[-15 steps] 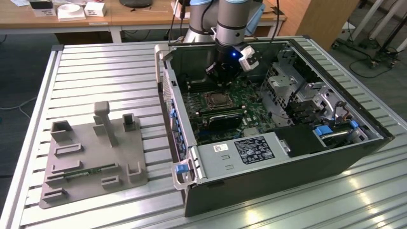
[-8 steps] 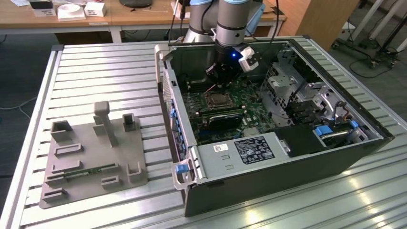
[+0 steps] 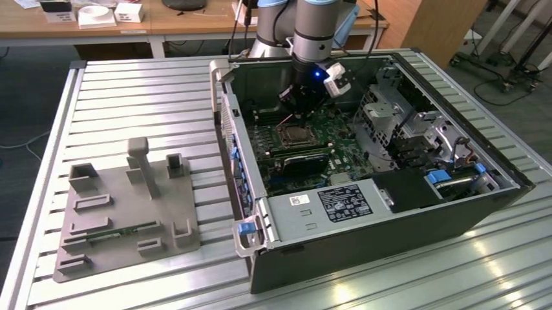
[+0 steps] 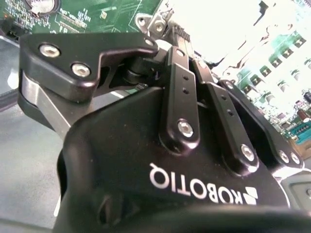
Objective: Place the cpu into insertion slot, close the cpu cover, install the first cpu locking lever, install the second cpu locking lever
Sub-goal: 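Install the first cpu locking lever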
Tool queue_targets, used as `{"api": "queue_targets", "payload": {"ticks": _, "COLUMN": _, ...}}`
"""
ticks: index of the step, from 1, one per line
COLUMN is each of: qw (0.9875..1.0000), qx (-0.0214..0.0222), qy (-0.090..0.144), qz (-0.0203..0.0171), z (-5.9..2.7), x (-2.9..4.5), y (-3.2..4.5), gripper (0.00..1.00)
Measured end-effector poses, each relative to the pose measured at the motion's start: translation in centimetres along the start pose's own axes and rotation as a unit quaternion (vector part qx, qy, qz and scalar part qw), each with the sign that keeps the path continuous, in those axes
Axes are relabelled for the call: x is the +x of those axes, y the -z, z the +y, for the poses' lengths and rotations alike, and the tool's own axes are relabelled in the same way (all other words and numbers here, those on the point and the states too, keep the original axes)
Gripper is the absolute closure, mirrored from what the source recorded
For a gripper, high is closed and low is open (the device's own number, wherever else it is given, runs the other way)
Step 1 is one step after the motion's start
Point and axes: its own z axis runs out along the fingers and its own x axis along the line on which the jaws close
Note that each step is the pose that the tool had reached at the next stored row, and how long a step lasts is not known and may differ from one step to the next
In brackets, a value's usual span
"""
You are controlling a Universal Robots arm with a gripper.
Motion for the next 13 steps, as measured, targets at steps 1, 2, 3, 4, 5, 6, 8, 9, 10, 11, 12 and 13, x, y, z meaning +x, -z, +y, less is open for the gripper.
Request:
{"api": "queue_targets", "payload": {"ticks": 1, "qw": 1.0, "qx": 0.0001, "qy": 0.0, "qz": 0.0, "z": -0.01, "x": 0.0, "y": 0.05, "gripper": 0.9}}
{"api": "queue_targets", "payload": {"ticks": 2, "qw": 1.0, "qx": 0.0, "qy": 0.0, "qz": 0.0, "z": -0.01, "x": -0.01, "y": 0.1, "gripper": 0.9}}
{"api": "queue_targets", "payload": {"ticks": 3, "qw": 1.0, "qx": -0.0001, "qy": 0.0, "qz": -0.0001, "z": -0.01, "x": -0.02, "y": 0.15, "gripper": 0.9}}
{"api": "queue_targets", "payload": {"ticks": 4, "qw": 1.0, "qx": 0.0, "qy": 0.0, "qz": 0.0, "z": -0.02, "x": -0.02, "y": 0.2, "gripper": 0.9}}
{"api": "queue_targets", "payload": {"ticks": 5, "qw": 1.0, "qx": -0.0001, "qy": 0.0, "qz": -0.0001, "z": -0.02, "x": -0.02, "y": 0.23, "gripper": 0.9}}
{"api": "queue_targets", "payload": {"ticks": 6, "qw": 1.0, "qx": -0.0001, "qy": 0.0, "qz": -0.0001, "z": -0.02, "x": -0.03, "y": 0.24, "gripper": 0.9}}
{"api": "queue_targets", "payload": {"ticks": 8, "qw": 1.0, "qx": -0.0001, "qy": 0.0, "qz": -0.0001, "z": -0.11, "x": -0.02, "y": 0.25, "gripper": 0.9}}
{"api": "queue_targets", "payload": {"ticks": 9, "qw": 1.0, "qx": 0.0, "qy": 0.0, "qz": -0.0001, "z": -0.19, "x": -0.01, "y": 0.25, "gripper": 0.9}}
{"api": "queue_targets", "payload": {"ticks": 10, "qw": 1.0, "qx": 0.0, "qy": 0.0, "qz": -0.0001, "z": -0.32, "x": -0.01, "y": 0.24, "gripper": 0.9}}
{"api": "queue_targets", "payload": {"ticks": 11, "qw": 1.0, "qx": -0.0001, "qy": 0.0, "qz": -0.0001, "z": -0.45, "x": 0.0, "y": 0.23, "gripper": 0.9}}
{"api": "queue_targets", "payload": {"ticks": 12, "qw": 1.0, "qx": -0.0001, "qy": 0.0, "qz": -0.0001, "z": -0.58, "x": 0.0, "y": 0.22, "gripper": 0.9}}
{"api": "queue_targets", "payload": {"ticks": 13, "qw": 1.0, "qx": 0.0, "qy": 0.0, "qz": 0.0, "z": -0.71, "x": 0.01, "y": 0.22, "gripper": 0.9}}
